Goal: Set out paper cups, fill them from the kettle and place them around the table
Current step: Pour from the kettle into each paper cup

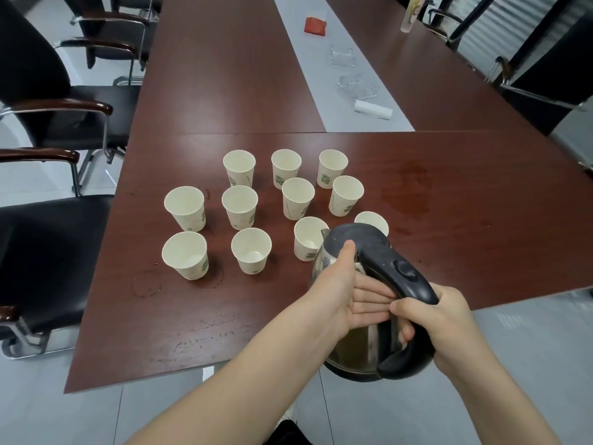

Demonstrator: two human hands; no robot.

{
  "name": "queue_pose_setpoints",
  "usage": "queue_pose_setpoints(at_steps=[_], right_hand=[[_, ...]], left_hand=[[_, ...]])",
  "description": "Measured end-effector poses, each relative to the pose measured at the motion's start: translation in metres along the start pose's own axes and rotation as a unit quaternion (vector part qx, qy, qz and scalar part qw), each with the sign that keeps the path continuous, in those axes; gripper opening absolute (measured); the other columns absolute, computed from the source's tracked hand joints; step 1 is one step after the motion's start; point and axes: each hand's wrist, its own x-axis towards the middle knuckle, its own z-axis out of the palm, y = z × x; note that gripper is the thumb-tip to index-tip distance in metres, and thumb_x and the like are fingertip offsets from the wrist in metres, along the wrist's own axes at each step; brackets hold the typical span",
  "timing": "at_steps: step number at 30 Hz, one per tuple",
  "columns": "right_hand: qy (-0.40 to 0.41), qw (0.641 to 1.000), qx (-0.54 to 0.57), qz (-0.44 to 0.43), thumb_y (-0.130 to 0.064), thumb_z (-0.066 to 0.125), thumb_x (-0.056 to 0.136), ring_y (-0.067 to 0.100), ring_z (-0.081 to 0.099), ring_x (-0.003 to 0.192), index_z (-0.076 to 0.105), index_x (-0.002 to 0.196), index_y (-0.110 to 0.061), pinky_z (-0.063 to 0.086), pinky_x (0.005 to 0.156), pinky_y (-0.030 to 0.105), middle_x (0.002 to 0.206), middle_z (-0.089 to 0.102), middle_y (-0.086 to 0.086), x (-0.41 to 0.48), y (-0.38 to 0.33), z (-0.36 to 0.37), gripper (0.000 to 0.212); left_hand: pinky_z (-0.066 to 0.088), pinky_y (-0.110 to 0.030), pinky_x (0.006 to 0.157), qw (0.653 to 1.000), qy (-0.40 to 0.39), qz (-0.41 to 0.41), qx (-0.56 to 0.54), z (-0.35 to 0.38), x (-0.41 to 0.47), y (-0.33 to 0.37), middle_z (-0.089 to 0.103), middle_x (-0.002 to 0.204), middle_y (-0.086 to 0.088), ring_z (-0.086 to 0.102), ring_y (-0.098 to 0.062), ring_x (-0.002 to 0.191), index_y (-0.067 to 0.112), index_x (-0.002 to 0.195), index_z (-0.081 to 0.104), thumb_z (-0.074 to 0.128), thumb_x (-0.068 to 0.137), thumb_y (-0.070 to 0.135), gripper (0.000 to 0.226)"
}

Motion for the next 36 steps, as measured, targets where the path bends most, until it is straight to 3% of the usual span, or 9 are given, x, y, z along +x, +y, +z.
queue_pose_setpoints(at_steps=[8, 14, 25, 36], right_hand=[[-0.013, 1.0, -0.012, 0.005, -0.007, 0.06, 0.052, 0.021, 0.042, 0.038, 0.047, 0.039, -0.008, 0.04, 0.047, 0.024, 0.037, 0.045, 0.014, 0.006, -0.01, -0.002, 0.019], [-0.005, 1.0, -0.028, 0.012, 0.015, 0.055, 0.072, 0.022, 0.04, 0.039, 0.046, 0.044, -0.002, 0.036, 0.057, 0.034, 0.037, 0.043, 0.016, 0.012, -0.013, -0.004, 0.034], [-0.008, 0.999, -0.038, 0.027, 0.006, 0.064, 0.068, 0.022, 0.041, 0.039, 0.047, 0.04, -0.009, 0.037, 0.056, 0.033, 0.037, 0.044, 0.015, 0.016, -0.021, -0.005, 0.036], [-0.006, 0.998, -0.048, 0.039, 0.012, 0.058, 0.073, 0.022, 0.041, 0.038, 0.046, 0.043, -0.005, 0.037, 0.055, 0.032, 0.037, 0.044, 0.016, 0.018, -0.026, -0.002, 0.037]], left_hand=[[0.056, -0.028, 0.051, 1.0, -0.002, -0.005, -0.022, 0.002, 0.0, 0.006, 0.066, 0.057, -0.017, 0.066, -0.021, 0.047, -0.006, 0.058, 0.065, 0.027, 0.095, 0.064, 0.088], [0.056, -0.028, 0.049, 0.999, -0.005, -0.007, -0.032, 0.002, 0.002, 0.009, 0.067, 0.056, -0.016, 0.066, -0.021, 0.047, -0.007, 0.066, 0.064, 0.027, 0.095, 0.062, 0.084], [0.056, -0.028, 0.049, 0.999, -0.008, -0.008, -0.042, 0.003, 0.004, 0.01, 0.066, 0.056, -0.016, 0.066, -0.021, 0.047, -0.007, 0.066, 0.063, 0.025, 0.097, 0.06, 0.084], [0.056, -0.029, 0.048, 0.999, -0.006, -0.021, -0.048, 0.001, 0.006, 0.015, 0.067, 0.057, -0.017, 0.066, -0.021, 0.046, -0.008, 0.066, 0.064, 0.024, 0.097, 0.06, 0.084]])
